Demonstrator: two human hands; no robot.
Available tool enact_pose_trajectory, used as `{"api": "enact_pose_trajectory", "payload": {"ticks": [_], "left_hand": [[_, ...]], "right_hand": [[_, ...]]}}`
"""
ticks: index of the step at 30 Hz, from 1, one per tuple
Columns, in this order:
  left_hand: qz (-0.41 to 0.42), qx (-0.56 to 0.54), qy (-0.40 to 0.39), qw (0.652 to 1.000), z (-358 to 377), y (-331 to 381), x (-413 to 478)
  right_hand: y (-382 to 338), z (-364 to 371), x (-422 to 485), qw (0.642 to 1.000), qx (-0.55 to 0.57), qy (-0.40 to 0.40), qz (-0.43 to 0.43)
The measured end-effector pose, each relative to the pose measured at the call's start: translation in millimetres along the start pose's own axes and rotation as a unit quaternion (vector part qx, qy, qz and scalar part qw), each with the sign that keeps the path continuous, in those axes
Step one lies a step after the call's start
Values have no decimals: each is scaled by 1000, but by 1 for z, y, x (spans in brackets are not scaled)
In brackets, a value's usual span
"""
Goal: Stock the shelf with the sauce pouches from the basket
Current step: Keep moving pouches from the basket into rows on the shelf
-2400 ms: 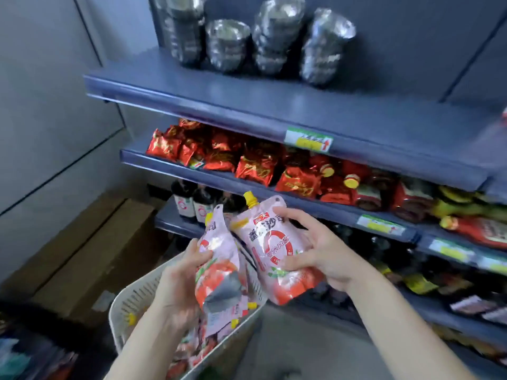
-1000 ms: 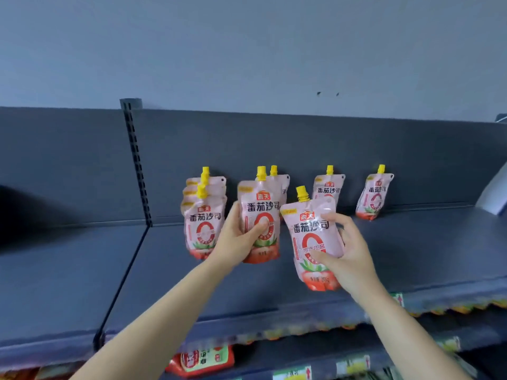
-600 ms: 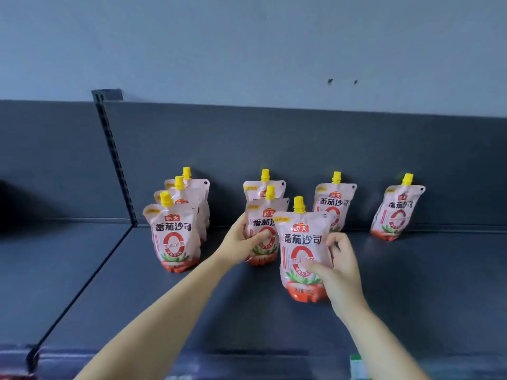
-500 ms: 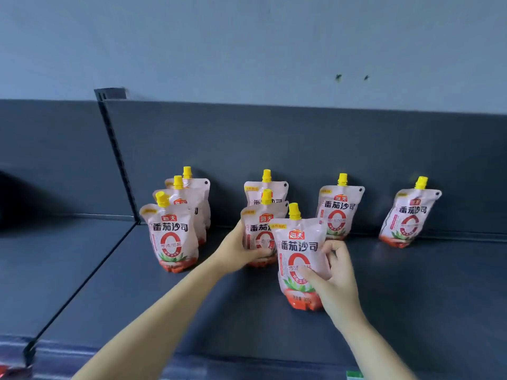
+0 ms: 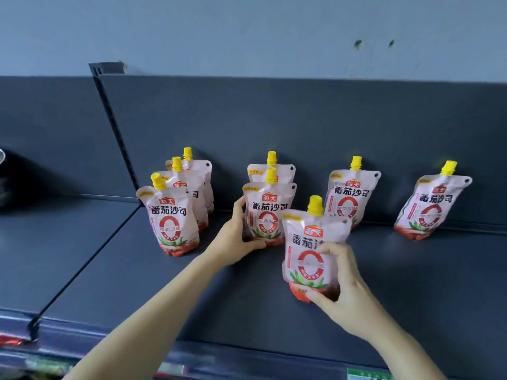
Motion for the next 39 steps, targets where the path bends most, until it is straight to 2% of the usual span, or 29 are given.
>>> {"api": "enact_pose_trajectory", "payload": {"ticks": [3, 4, 7, 8, 9, 15, 25, 29, 35, 39], "left_hand": [[26, 62, 129, 989, -28, 19, -28], [51, 45, 120, 990, -29, 26, -36], [89, -18, -77, 993, 4, 39, -54], [93, -27, -117, 988, 13, 39, -58], [94, -31, -125, 987, 16, 37, -58], [93, -15, -24, 995, -4, 17, -44], [153, 3, 16, 988, -2, 20, -52], [149, 5, 19, 989, -2, 18, -56], [147, -16, 6, 989, -2, 19, -65], [207, -14, -13, 978, -15, 50, -76]], "right_hand": [[-3, 1, -1, 1000, -3, 4, -15], [-4, 5, 2, 1000, -1, 0, -17], [-11, 23, 21, 999, 0, -10, -31], [-14, 32, 29, 999, -2, -18, -33], [-17, 40, 39, 999, -6, -28, -35], [-26, 68, 71, 995, -80, -44, -43], [-18, 72, 62, 996, -79, 4, -52], [-14, 75, 59, 996, -72, 3, -50], [-24, 60, 54, 996, 25, 62, -56], [-54, 22, 51, 984, 121, 114, -63]]}}
Point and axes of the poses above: each hand's wrist, its own x-axis towards the middle knuckle, its own z-axis out of the palm, y = z × x, the point moved 9 cm from there along x, towards the middle knuckle, and after that the axes turned 3 degrees about -y, right-handed, at the moved point
